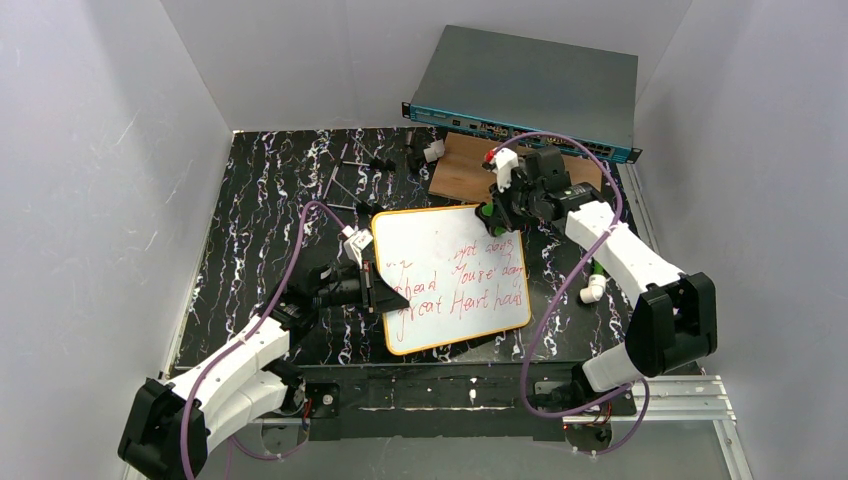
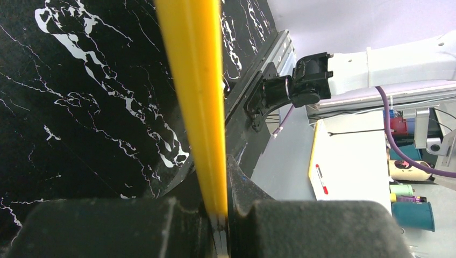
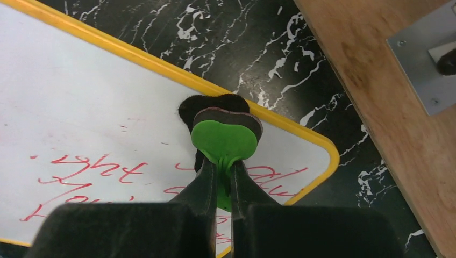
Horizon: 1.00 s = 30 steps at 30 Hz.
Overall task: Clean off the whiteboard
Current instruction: Erase the whiteboard at the center of the board.
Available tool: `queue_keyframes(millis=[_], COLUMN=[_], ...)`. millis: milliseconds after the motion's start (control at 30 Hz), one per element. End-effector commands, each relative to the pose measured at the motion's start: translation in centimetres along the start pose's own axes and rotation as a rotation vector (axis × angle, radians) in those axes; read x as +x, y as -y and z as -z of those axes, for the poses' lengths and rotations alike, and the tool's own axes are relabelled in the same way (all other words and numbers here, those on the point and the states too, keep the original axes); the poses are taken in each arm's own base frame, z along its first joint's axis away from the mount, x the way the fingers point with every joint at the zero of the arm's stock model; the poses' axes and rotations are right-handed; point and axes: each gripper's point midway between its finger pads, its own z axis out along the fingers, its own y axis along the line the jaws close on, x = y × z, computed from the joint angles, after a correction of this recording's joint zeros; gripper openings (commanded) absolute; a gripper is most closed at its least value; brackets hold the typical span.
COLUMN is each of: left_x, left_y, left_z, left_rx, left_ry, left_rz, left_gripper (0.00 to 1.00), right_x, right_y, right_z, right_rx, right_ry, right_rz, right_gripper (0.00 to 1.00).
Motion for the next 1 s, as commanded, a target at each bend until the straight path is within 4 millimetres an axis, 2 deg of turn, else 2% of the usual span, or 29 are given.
queue_keyframes(millis=[0, 233, 333, 400, 433, 600, 700, 767, 833, 967], left_x=[-2.5, -2.6, -2.6, -2.6, -2.5, -2.5, -2.4, -2.5, -2.5, -2.5], left_y=[7.2, 7.2, 7.2, 7.2, 7.2, 7.1, 7.1, 7.1, 7.1, 7.1], left_z=[1.1, 0.9, 0.9, 0.9, 1.0, 1.0, 1.0, 1.0, 0.9, 0.8], left_rx=[0.268, 0.272, 0.272, 0.270, 0.269, 0.266, 0.268, 0.269, 0.268, 0.270], left_ry=[0.055, 0.053, 0.055, 0.055, 0.055, 0.055, 0.050, 0.050, 0.049, 0.049], left_rz=[-0.301, -0.298, -0.300, -0.299, -0.300, -0.301, -0.300, -0.302, -0.301, -0.301], left_gripper=[0.00, 0.00, 0.00, 0.00, 0.00, 0.00, 0.00, 0.00, 0.00, 0.00], right_x=[-0.2, 0.3, -0.2, -0.9, -1.1, -1.2, -0.5, -0.1, 0.3, 1.1], right_y=[1.0, -6.7, -8.5, -8.0, -7.0, 1.5, 4.1, 4.7, 4.4, 0.0], right_z=[0.1, 0.3, 0.9, 0.9, 0.6, 0.1, 0.6, 0.7, 0.5, -0.2], right_rx=[0.036, -0.319, -0.408, -0.379, -0.315, 0.090, 0.172, 0.186, 0.163, -0.083], right_ry=[0.032, 0.041, 0.059, 0.071, 0.071, 0.057, 0.050, 0.049, 0.041, 0.026], right_rz=[0.039, 0.115, 0.111, 0.100, 0.090, -0.011, -0.046, -0.050, -0.041, -0.020], right_gripper=[0.01, 0.01, 0.01, 0.01, 0.01, 0.01, 0.01, 0.01, 0.01, 0.01])
